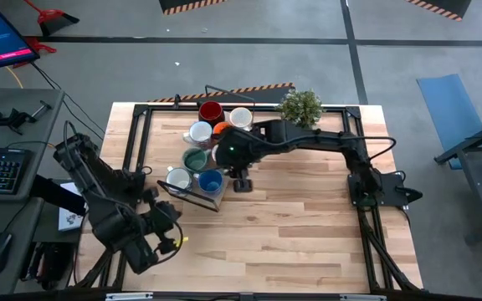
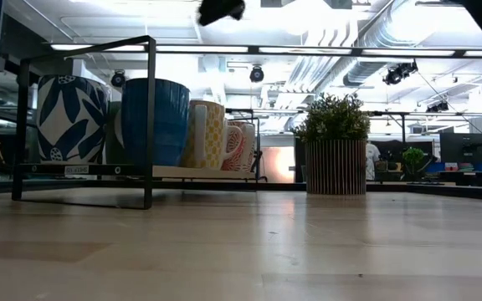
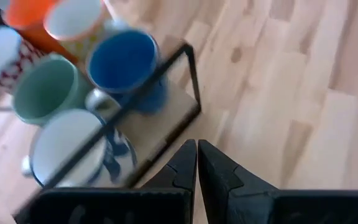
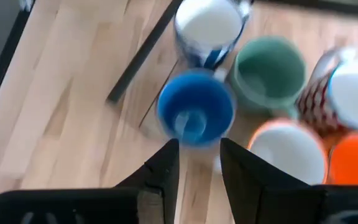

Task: Place coffee mugs
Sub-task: Return to Home Position

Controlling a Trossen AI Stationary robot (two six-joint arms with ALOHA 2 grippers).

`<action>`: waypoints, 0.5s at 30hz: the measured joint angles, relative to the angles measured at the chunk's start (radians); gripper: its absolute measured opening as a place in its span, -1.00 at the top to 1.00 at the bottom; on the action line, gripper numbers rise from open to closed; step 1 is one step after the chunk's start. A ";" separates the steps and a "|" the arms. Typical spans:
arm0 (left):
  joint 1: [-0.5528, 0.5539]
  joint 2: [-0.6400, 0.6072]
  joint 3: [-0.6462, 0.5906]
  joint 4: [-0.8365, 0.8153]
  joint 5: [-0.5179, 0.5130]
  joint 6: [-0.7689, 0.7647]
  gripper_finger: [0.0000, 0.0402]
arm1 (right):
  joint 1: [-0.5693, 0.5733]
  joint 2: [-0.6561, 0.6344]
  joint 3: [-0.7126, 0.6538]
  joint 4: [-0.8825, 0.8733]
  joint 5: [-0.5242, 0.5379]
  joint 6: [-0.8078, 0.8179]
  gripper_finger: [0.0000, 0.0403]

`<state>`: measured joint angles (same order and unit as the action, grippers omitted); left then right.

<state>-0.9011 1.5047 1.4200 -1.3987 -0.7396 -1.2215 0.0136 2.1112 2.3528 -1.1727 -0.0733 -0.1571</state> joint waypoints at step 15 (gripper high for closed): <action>0.136 0.000 0.090 0.018 -0.084 0.338 0.96 | 0.098 -0.214 0.000 -0.096 0.069 0.055 0.53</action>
<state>-0.7652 1.5047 1.5101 -1.3804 -0.8232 -0.8833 0.1113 1.8972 2.3531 -1.2682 -0.0041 -0.1021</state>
